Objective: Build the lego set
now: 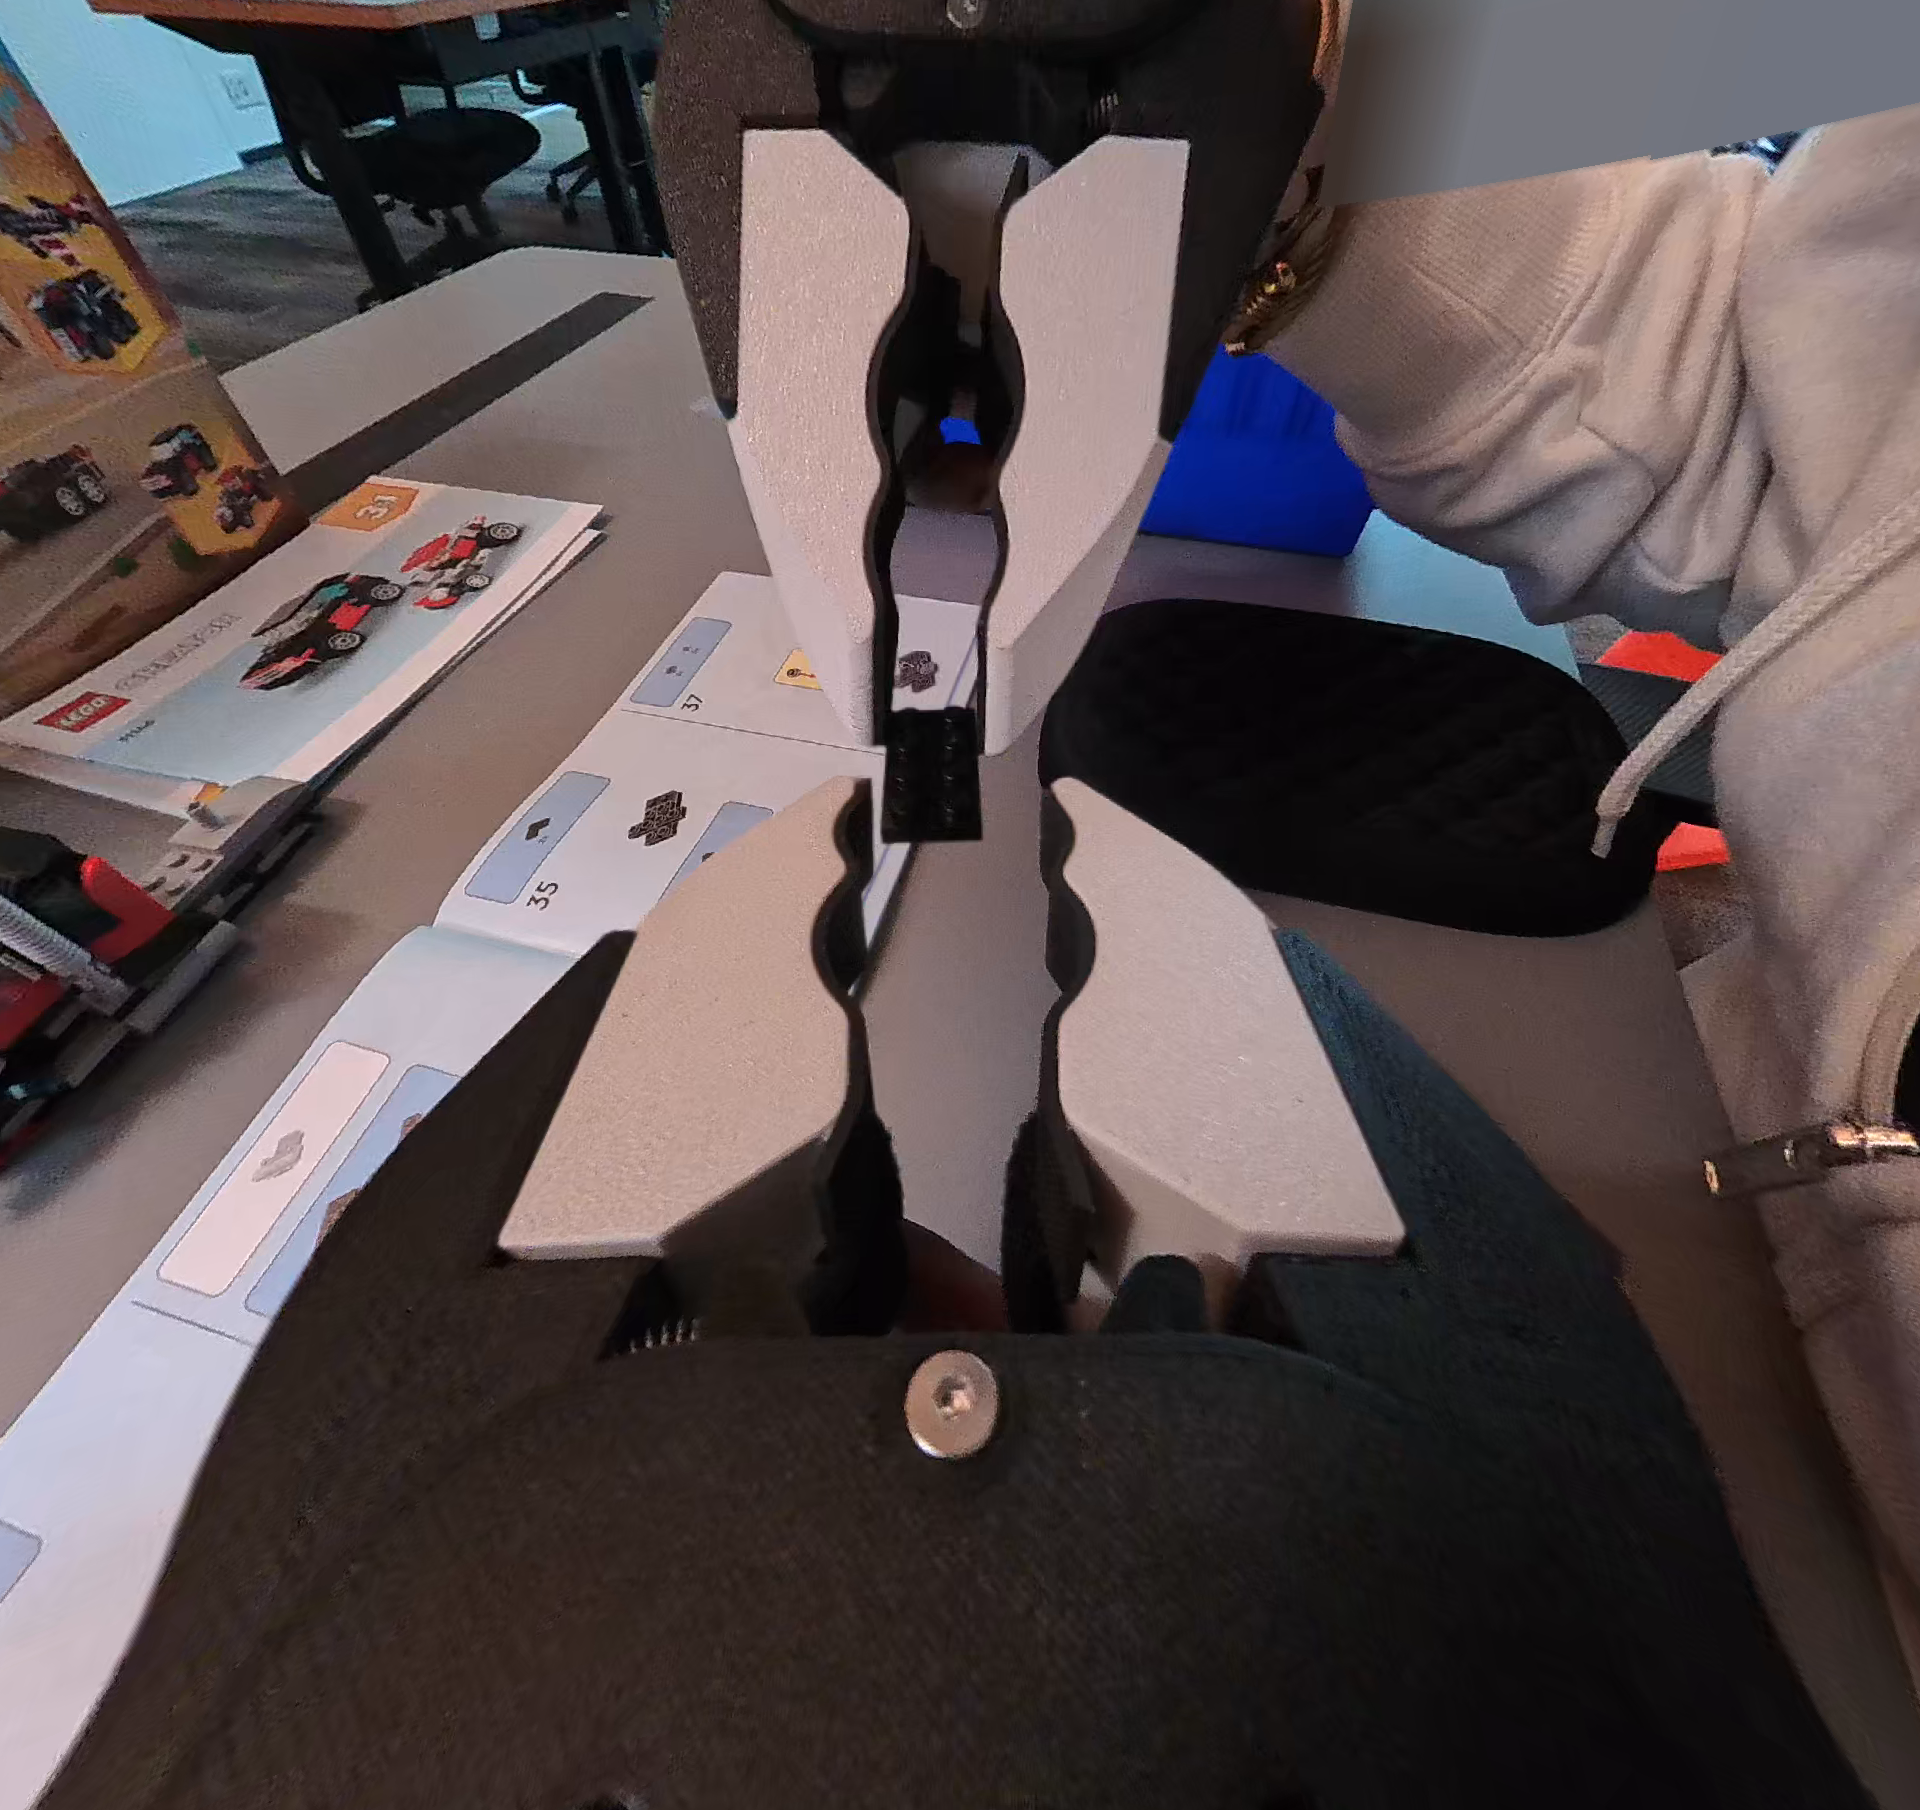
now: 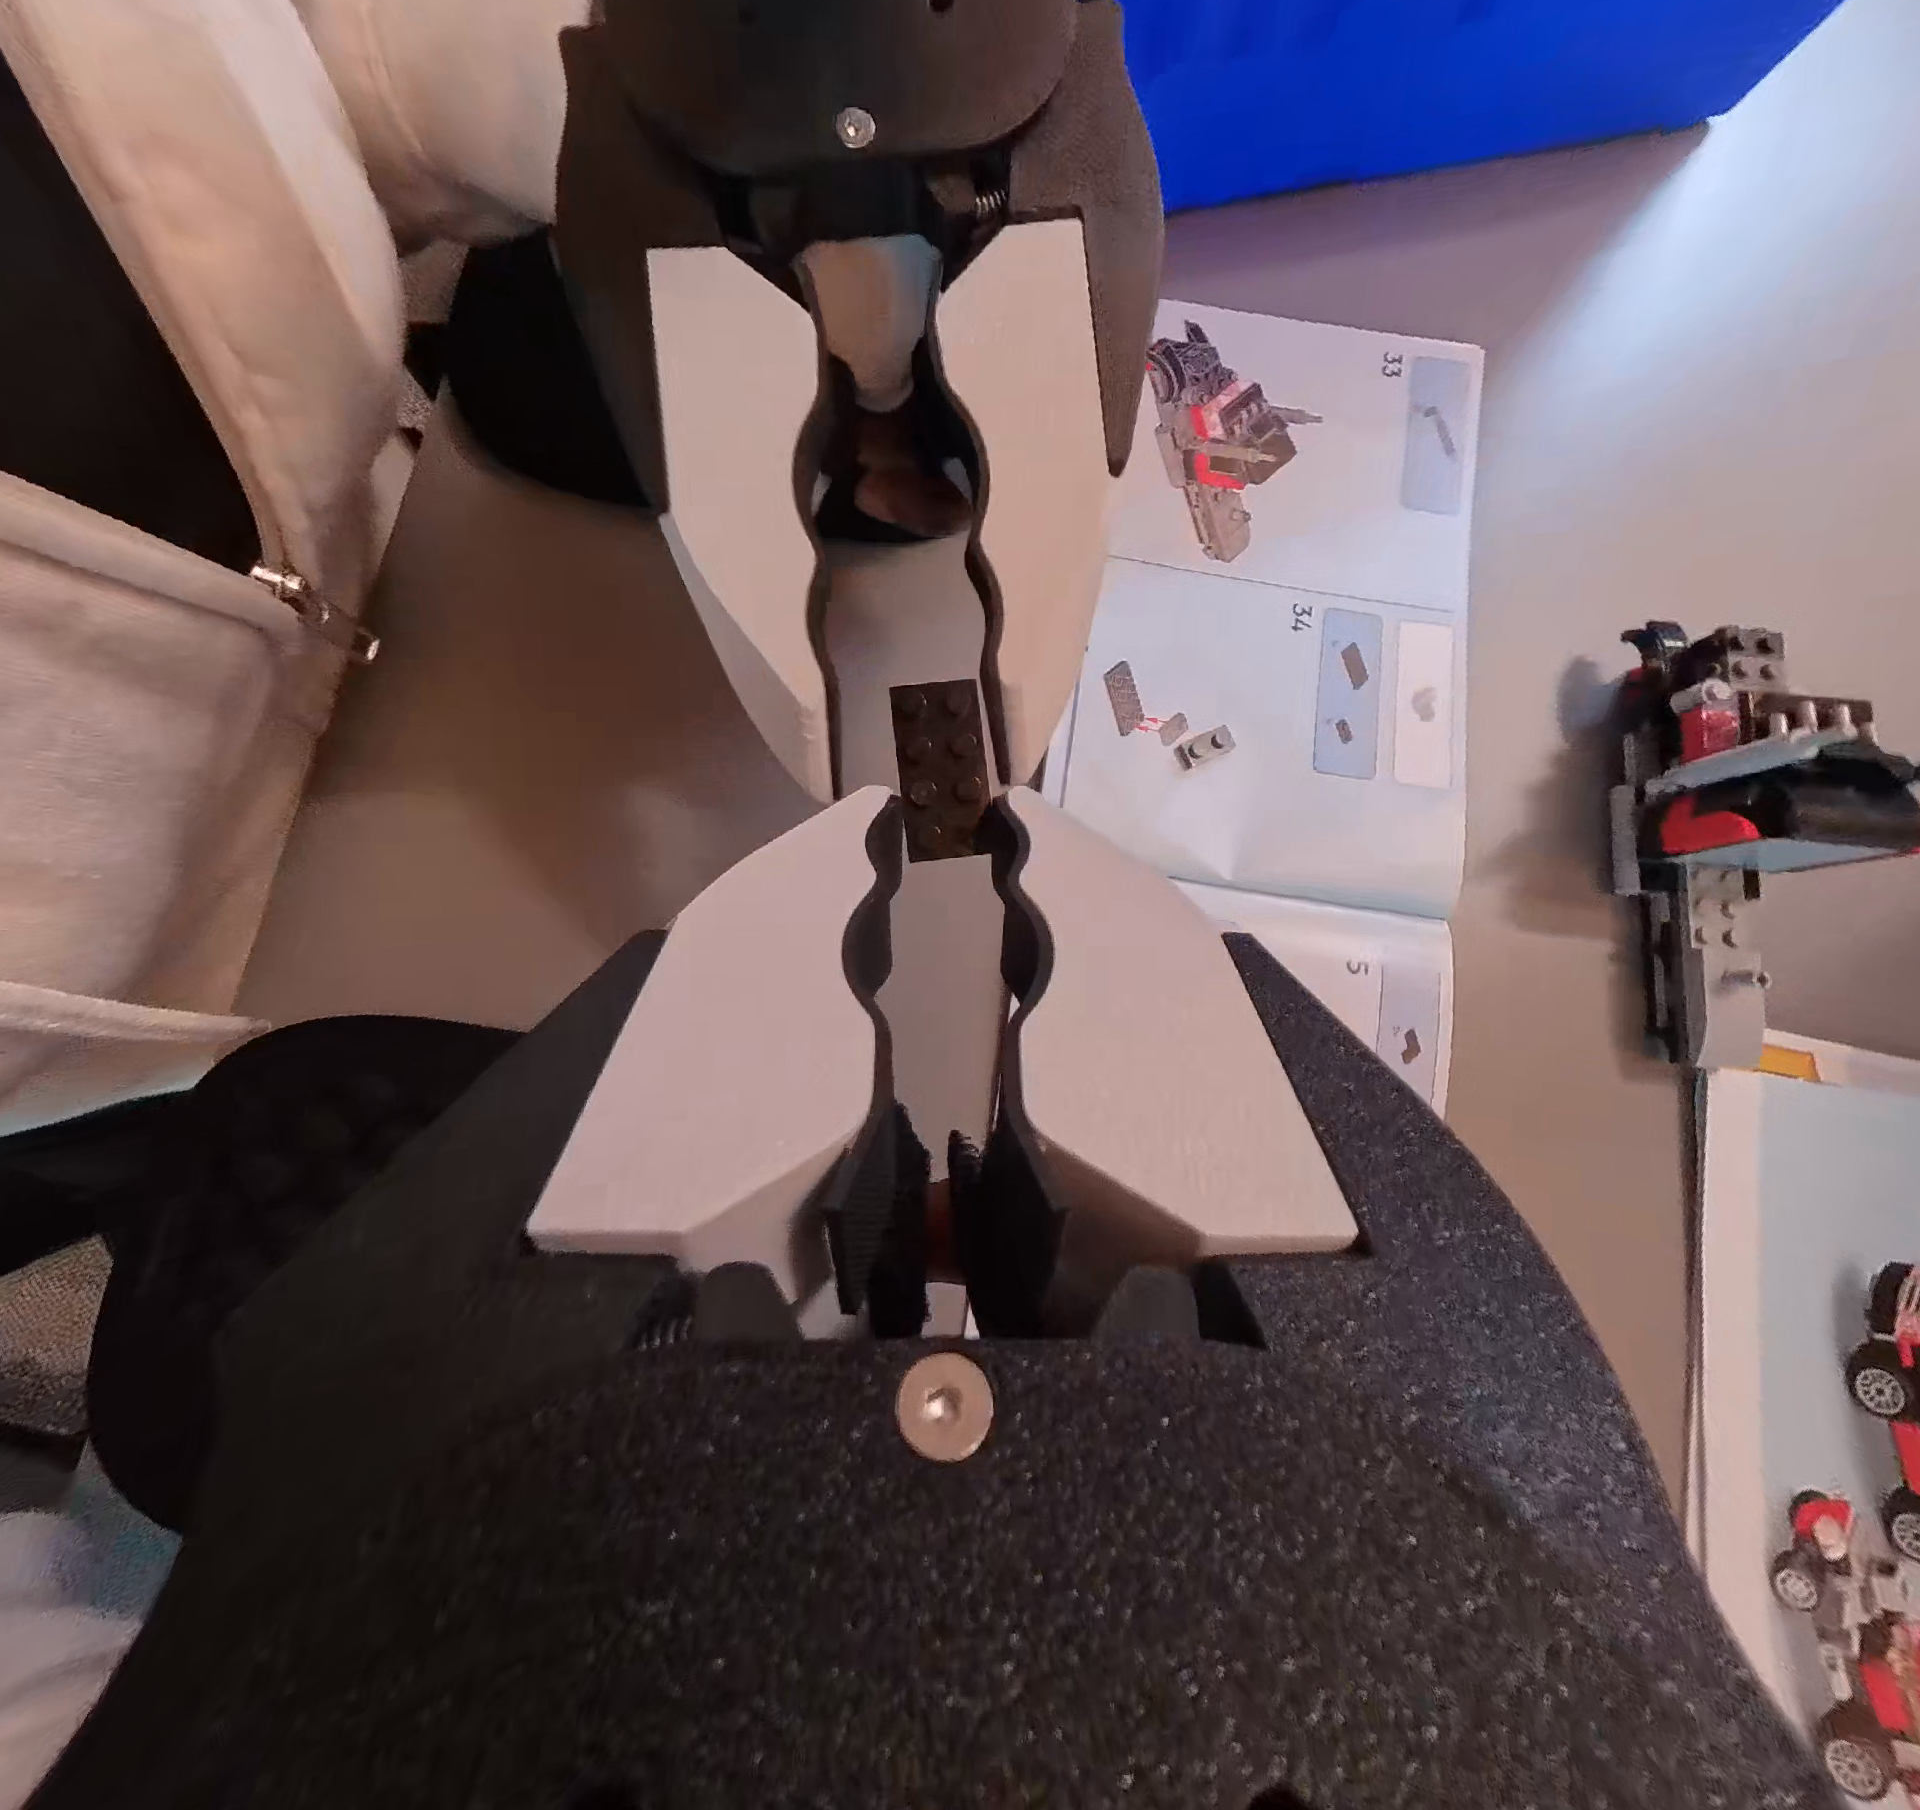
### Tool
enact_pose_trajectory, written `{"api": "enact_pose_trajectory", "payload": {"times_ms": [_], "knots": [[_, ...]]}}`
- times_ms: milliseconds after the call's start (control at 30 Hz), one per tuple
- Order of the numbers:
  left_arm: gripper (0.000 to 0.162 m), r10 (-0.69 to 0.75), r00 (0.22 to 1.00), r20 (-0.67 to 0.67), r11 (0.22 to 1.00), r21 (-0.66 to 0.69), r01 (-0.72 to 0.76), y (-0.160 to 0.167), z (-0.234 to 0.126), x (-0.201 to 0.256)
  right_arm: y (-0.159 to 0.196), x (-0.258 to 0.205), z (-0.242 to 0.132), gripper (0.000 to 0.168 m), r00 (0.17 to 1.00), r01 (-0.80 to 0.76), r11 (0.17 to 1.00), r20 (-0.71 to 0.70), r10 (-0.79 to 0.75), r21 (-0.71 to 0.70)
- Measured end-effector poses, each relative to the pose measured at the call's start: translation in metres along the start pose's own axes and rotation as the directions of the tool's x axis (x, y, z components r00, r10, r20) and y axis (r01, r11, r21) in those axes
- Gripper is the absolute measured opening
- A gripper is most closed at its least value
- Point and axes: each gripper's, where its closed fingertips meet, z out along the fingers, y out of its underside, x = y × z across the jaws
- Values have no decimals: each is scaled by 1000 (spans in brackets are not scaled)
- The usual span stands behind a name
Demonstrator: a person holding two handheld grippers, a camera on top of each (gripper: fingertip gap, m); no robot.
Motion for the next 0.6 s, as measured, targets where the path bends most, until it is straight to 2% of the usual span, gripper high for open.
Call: {"api": "enact_pose_trajectory", "payload": {"times_ms": [200,333,500,600], "knots": [[18,13,999,43,1000,16,-14,0,-4,-4,-10,-2,3,16,1000,13,1000,10,-13,18],[18,24,997,72,999,32,-26,-1,-9,-6,-15,0,5,17,1000,17,999,1,-17,27],[18,-7,991,130,998,66,-1,-6,-27,-12,-29,18,-7,19,998,-41,980,-41,50,195],[18,-40,992,122,998,57,34,9,-40,-14,-24,46,0,18,989,-122,959,-52,140,257]]}}
